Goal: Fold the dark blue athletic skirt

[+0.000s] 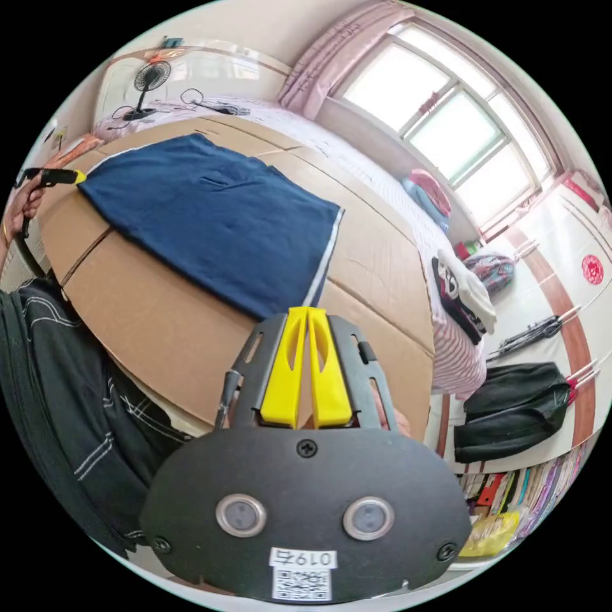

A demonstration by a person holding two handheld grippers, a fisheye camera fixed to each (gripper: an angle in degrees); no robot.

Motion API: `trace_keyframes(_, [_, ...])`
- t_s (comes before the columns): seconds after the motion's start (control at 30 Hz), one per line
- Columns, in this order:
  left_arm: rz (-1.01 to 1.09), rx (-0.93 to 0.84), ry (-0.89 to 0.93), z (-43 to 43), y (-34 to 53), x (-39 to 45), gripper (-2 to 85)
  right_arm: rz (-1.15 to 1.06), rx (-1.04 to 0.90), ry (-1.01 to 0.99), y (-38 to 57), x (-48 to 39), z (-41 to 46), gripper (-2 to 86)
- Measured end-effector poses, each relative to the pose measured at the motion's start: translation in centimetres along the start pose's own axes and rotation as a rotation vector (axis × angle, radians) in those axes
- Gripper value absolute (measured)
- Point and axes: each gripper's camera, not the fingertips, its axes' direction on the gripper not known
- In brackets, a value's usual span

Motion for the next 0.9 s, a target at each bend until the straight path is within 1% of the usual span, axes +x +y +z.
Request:
trace_keyframes(0.13, [0.066,-0.011,-0.049,0.5,1.0,2.6,1.0,0.188,-0.019,-0.153,5.2,5.8,3.7,4.9])
trace_keyframes(0.27, [0.132,-0.023,-0.086,1.1,1.8,4.8,1.0,0.298,0.023,-0.228,8.8,9.1,7.0,5.2])
trace_keyframes(0.5, [0.235,-0.047,-0.149,1.9,3.0,8.1,1.0,0.4,0.08,-0.332,14.2,13.6,10.5,3.8])
trace_keyframes(0.57, [0.248,-0.046,-0.14,2.2,3.6,8.6,0.9,0.422,0.1,-0.44,16.2,14.8,12.0,4.3])
trace_keyframes(0.67, [0.249,-0.052,-0.118,2.4,3.9,9.0,0.8,0.444,0.079,-0.519,18.3,15.7,14.7,6.8])
trace_keyframes(0.73, [0.253,-0.056,-0.112,2.5,4.1,9.2,0.7,0.458,0.065,-0.521,19.4,16.0,16.0,6.7])
trace_keyframes(0.9, [0.237,-0.063,-0.086,2.8,4.4,9.5,0.6,0.446,0.048,-0.512,21.8,16.0,18.4,2.6])
